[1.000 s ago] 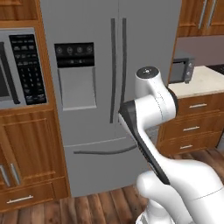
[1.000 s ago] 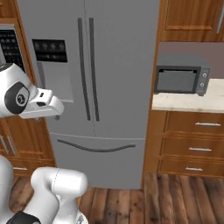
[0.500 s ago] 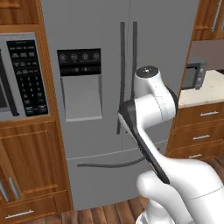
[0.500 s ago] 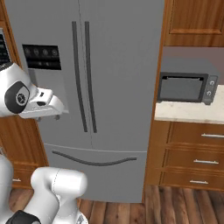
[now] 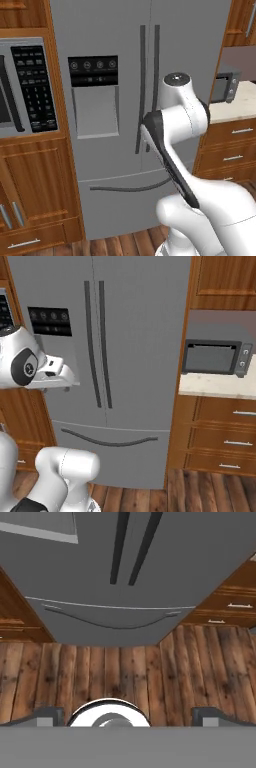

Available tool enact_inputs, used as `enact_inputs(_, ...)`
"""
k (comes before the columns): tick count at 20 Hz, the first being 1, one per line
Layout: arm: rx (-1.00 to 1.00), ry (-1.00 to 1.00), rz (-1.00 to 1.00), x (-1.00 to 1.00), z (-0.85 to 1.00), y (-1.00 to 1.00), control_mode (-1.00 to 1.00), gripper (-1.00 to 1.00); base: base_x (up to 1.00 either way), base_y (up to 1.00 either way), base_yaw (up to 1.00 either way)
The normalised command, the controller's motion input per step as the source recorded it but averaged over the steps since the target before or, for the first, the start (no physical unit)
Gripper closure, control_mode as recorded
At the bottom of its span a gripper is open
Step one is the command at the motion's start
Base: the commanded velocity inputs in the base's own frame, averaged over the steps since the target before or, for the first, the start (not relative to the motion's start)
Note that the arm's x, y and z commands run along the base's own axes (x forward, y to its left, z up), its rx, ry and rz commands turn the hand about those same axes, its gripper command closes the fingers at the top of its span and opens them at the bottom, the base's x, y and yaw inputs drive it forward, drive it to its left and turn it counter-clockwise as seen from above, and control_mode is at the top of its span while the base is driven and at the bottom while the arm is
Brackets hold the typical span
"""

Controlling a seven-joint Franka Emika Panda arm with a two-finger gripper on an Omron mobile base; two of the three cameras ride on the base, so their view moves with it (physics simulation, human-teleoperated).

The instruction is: Move the hot dog bun to the plate on the dining table and place the condiment next to that plate. Then navigate to the fridge and take the sausage and place it on the plate as well.

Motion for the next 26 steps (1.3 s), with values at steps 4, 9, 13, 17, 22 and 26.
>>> enact_inputs(4,0.23,-0.20,0.10,0.28,0.26,-0.48,-1.00,-1.00,0.00,0.00,0.00)
enact_inputs(9,0.23,-0.24,0.11,0.49,0.16,-0.44,-1.00,-1.00,0.00,0.00,0.00)
enact_inputs(13,0.11,-0.26,0.07,0.55,0.04,-0.15,-1.00,-1.00,0.00,0.00,0.00)
enact_inputs(17,0.02,-0.16,0.01,0.80,0.00,0.00,-1.00,-1.00,0.00,0.00,0.00)
enact_inputs(22,0.00,-0.01,0.00,0.94,0.01,0.00,-1.00,-1.00,0.00,0.00,0.00)
enact_inputs(26,0.00,0.07,0.00,0.91,0.06,0.00,-1.00,-1.00,0.00,0.00,0.00)
